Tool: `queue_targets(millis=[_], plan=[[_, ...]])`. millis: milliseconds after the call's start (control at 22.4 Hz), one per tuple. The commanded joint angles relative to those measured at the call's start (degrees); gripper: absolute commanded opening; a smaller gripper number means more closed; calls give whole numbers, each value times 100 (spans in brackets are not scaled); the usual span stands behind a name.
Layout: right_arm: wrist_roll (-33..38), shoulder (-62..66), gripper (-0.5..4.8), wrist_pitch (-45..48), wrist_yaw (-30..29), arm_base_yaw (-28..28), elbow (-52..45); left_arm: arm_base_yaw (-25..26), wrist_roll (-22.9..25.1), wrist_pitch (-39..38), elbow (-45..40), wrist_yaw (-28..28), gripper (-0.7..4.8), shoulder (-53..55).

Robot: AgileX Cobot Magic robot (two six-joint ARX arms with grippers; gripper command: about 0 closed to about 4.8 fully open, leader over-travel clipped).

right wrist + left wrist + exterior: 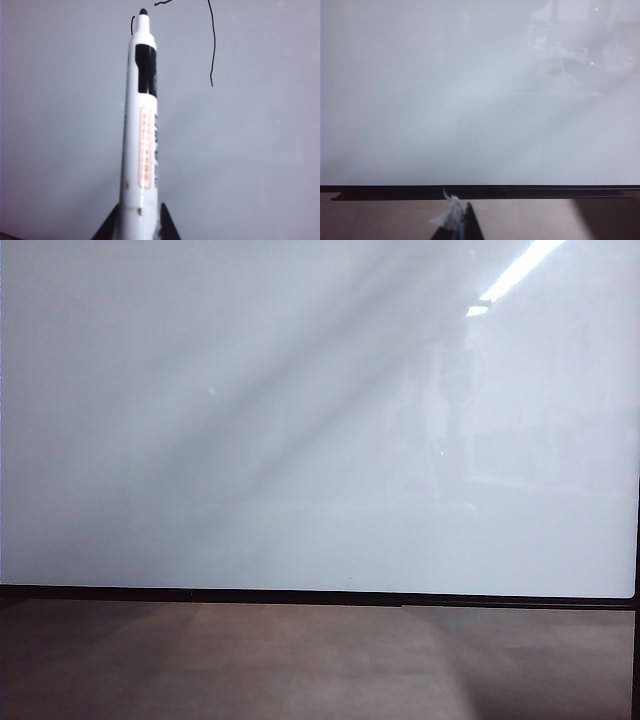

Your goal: Reach to the right to find the marker pen, pick it up, and write the number 17 on the whiteboard.

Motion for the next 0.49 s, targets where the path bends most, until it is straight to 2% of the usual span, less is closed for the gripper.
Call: queue_targets(millis=[45, 491], plan=[[7, -26, -1, -153, -28, 0, 24, -2, 9, 68, 4, 24, -5, -2], [7, -15, -1, -472, -9, 0, 24, -2, 9, 66, 4, 24, -5, -2]])
